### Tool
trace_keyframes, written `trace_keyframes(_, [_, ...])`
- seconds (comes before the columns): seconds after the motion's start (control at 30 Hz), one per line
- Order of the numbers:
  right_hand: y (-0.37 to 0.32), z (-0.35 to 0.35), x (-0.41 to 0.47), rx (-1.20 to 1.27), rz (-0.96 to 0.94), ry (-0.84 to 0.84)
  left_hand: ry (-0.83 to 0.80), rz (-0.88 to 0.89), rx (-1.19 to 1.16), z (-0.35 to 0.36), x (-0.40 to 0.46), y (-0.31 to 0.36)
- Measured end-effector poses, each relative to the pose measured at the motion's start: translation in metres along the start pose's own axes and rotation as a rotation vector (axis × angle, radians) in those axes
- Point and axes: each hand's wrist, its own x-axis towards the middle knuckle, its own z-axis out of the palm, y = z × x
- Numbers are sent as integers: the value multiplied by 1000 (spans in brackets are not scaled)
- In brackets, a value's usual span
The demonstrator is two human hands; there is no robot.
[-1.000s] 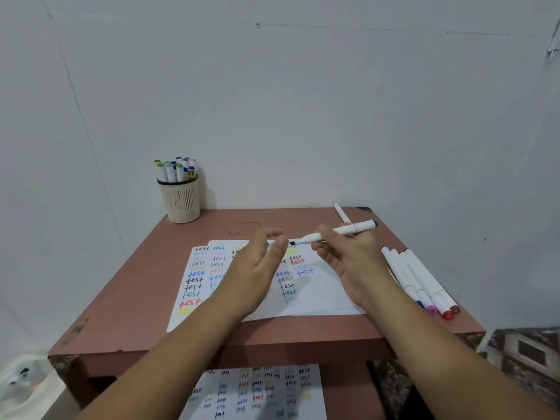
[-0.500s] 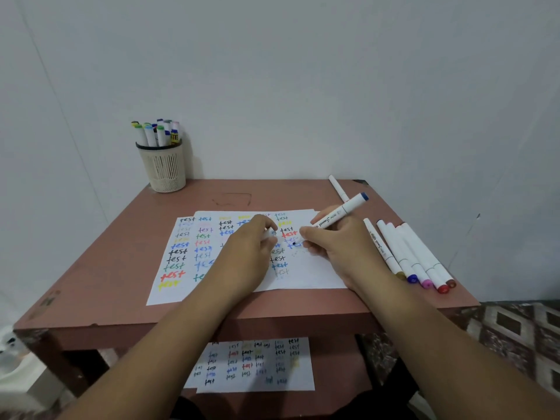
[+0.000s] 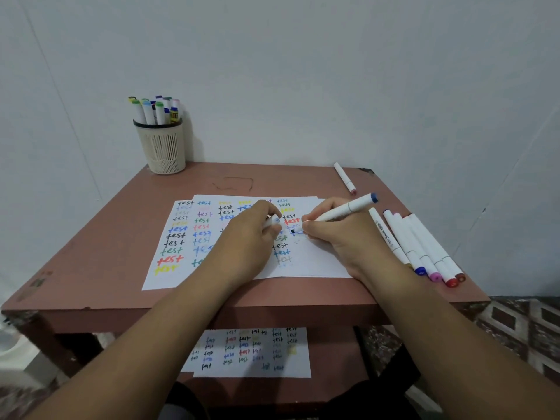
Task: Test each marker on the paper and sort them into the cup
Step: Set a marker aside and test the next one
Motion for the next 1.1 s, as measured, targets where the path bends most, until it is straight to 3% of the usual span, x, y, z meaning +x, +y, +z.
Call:
trace_keyframes(0.4, [0,1,-3,-141,-17,25,-4,-7,0,0,-1,0])
trace_keyframes(0.73, [0,-2,-2,-79,-14,37,-8,-11,-13,0,-1,0])
trace_keyframes(0.97, [1,0,-7,-255,-47,62,-5,-17,-6,0,-1,1])
trace_keyframes(1.1, [2,-2,-3,-142,-33,93,-9,-21,-15,-1,-2,2])
